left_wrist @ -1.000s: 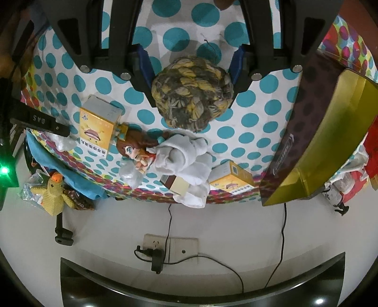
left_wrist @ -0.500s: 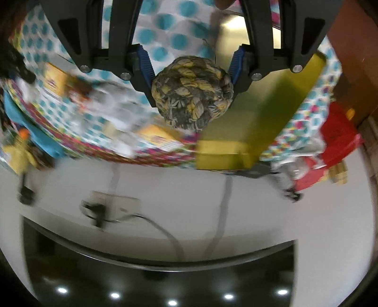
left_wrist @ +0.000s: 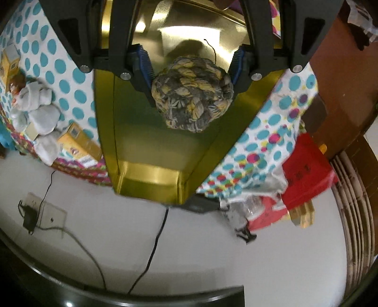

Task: Organize objects
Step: 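Carry both items to the gold tin and open both tools to drop them inside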

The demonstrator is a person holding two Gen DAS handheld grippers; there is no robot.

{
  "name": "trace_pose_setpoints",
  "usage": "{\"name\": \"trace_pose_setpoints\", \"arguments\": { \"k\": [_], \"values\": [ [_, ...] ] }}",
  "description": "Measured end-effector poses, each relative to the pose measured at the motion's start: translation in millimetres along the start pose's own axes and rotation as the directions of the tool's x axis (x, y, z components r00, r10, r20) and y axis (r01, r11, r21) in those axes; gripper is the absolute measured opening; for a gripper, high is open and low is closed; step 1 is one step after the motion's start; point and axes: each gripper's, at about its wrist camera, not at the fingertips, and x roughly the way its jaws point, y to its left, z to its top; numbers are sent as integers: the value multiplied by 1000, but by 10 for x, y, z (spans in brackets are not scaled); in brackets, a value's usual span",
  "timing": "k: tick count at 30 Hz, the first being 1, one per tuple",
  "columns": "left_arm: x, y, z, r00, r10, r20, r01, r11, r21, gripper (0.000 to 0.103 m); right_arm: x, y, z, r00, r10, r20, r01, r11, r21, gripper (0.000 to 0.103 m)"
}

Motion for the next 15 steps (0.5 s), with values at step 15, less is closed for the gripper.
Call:
{"name": "trace_pose_setpoints", "arguments": {
  "k": [15],
  "values": [
    [125, 57, -52, 999, 23, -34, -23, 1000, -15, 56, -25, 740, 133, 995, 100, 0, -99, 985, -139, 36]
  ]
}}
